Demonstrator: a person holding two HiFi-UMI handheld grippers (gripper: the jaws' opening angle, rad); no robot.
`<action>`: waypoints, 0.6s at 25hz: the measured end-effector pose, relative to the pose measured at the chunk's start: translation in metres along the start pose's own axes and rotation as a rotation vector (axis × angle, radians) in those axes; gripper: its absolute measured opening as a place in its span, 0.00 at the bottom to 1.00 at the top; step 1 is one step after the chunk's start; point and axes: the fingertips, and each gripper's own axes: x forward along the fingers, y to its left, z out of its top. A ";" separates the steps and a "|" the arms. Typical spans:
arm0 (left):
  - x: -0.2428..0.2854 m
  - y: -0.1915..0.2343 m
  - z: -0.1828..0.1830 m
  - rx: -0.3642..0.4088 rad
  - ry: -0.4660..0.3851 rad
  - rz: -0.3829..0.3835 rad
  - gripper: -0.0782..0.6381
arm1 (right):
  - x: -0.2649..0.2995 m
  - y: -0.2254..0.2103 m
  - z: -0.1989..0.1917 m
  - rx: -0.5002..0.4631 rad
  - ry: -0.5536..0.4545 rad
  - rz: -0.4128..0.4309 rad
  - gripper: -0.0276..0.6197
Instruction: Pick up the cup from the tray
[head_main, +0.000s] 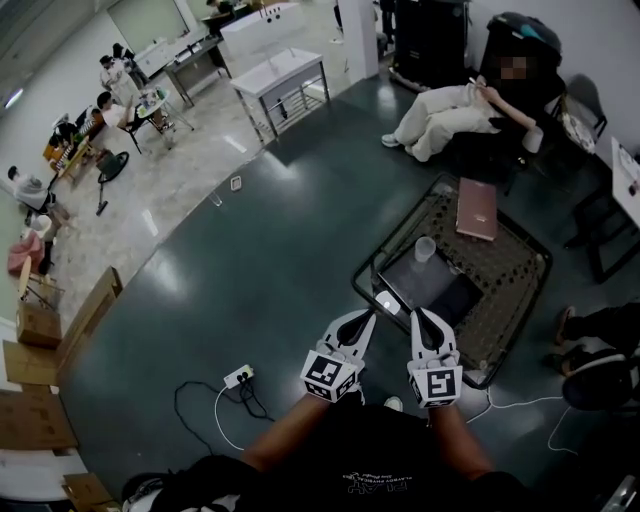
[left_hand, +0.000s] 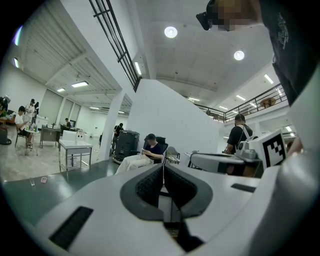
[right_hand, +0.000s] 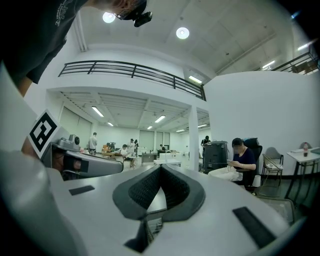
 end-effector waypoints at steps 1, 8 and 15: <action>0.002 0.007 0.001 -0.001 0.001 -0.005 0.12 | 0.006 0.001 0.000 0.000 0.001 -0.006 0.04; 0.014 0.041 0.005 0.007 0.007 -0.058 0.12 | 0.038 0.003 0.001 -0.010 0.011 -0.063 0.04; 0.031 0.057 0.001 -0.036 0.008 -0.090 0.12 | 0.048 0.003 -0.010 0.001 0.050 -0.096 0.04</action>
